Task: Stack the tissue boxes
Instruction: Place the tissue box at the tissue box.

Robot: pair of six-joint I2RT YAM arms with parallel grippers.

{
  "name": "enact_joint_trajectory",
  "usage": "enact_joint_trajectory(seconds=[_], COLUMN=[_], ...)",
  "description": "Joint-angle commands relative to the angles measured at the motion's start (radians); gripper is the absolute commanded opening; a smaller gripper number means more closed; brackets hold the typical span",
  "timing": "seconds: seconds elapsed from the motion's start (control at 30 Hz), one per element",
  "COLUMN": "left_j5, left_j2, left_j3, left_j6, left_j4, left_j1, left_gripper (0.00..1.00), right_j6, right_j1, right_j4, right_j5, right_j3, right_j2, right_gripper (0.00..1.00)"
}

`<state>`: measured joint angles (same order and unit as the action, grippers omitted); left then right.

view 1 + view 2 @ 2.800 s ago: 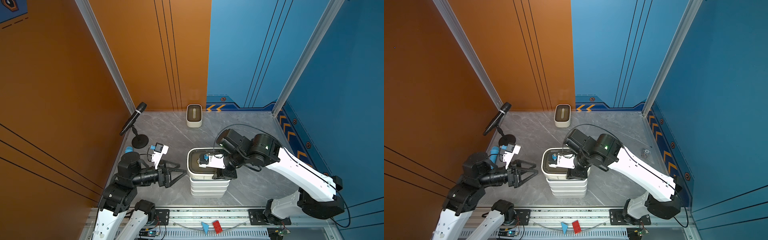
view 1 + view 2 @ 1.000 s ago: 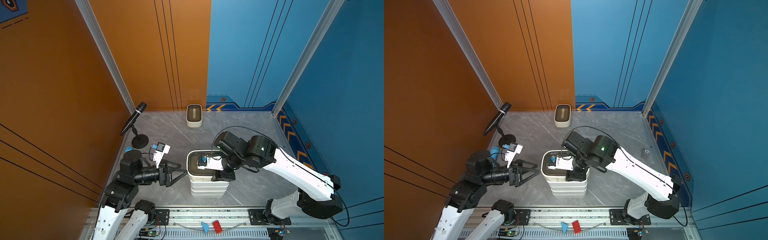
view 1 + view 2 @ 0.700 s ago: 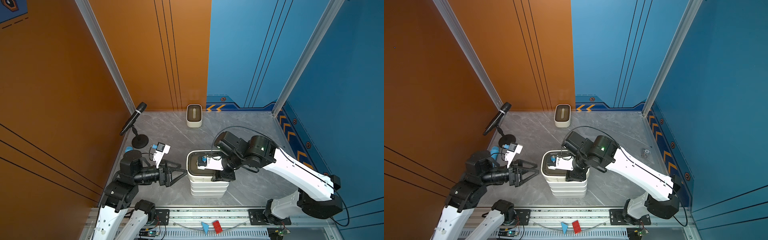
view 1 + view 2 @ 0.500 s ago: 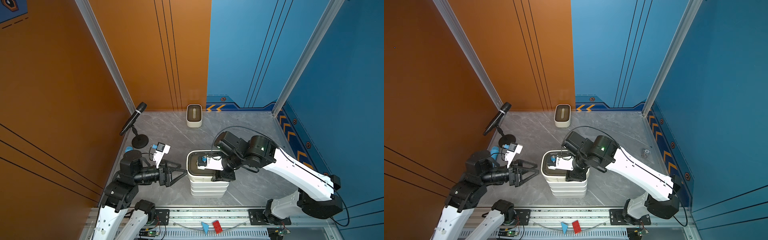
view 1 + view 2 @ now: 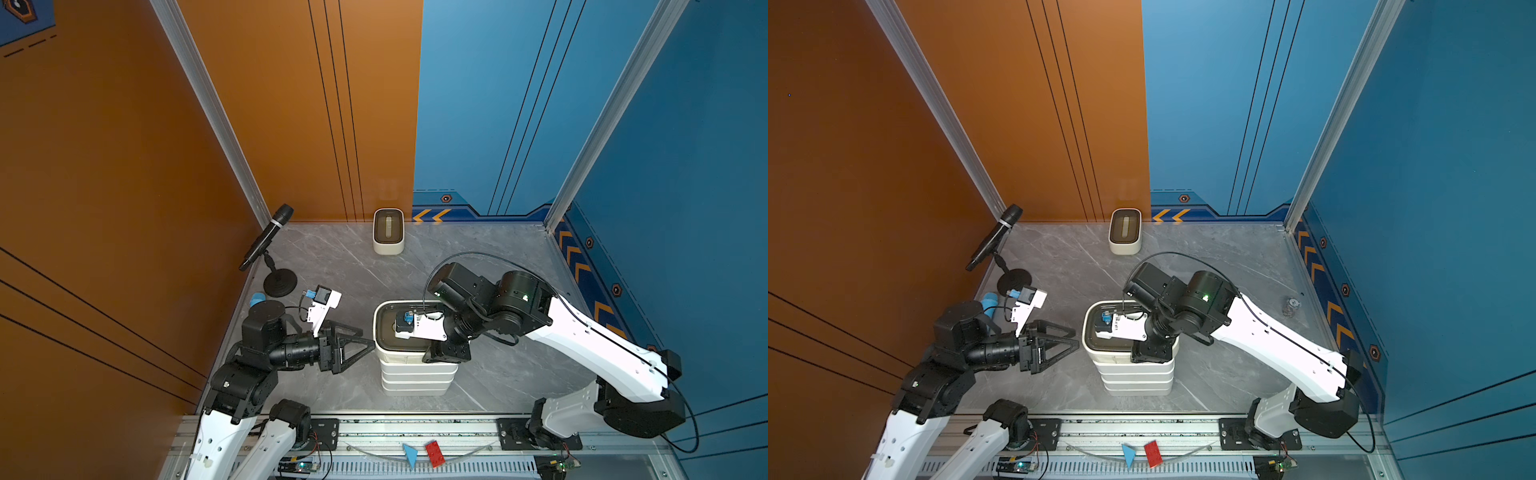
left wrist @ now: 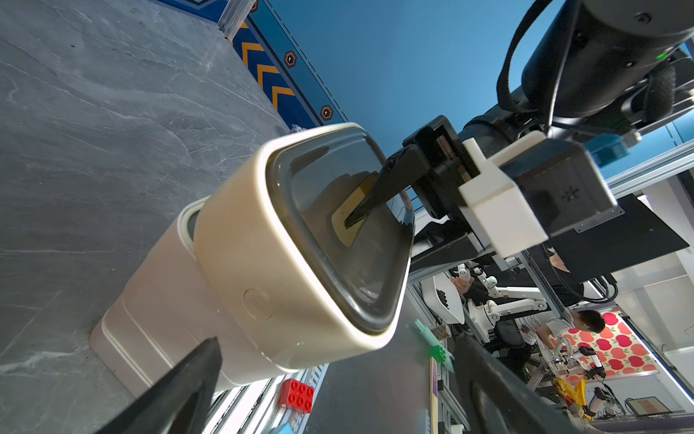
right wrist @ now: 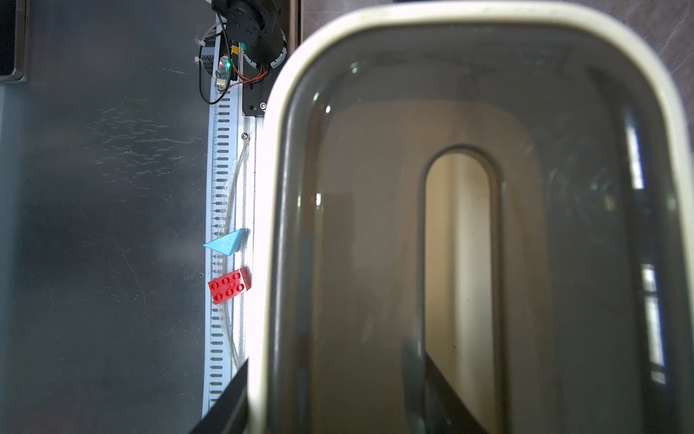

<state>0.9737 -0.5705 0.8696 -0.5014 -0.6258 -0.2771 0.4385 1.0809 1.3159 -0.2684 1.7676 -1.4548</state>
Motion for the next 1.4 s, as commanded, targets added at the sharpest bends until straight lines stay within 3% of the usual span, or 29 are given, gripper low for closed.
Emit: enact_joint_trajectory(seconds=[0.0,0.2,1.37], left_j5=[0.014,0.014,0.014], left_j2=[0.008,0.006,-0.02], left_j3=[-0.007,-0.006,0.019], left_j6=[0.015,0.015,0.014], left_j4=[-0.008,-0.008,-0.008], left_j1=[-0.01,-0.013,-0.03], left_gripper=[0.98,0.98,0.98], right_j6=[-0.018,-0.021,-0.013], right_j1=[0.003,0.003,-0.001], right_j4=[-0.033,-0.032,-0.049], right_j5=[-0.014,-0.019,-0.011], right_j3=[-0.006,-0.01,-0.033], right_j2=[0.037,0.037,0.068], right_gripper=[0.37,0.38,0.62])
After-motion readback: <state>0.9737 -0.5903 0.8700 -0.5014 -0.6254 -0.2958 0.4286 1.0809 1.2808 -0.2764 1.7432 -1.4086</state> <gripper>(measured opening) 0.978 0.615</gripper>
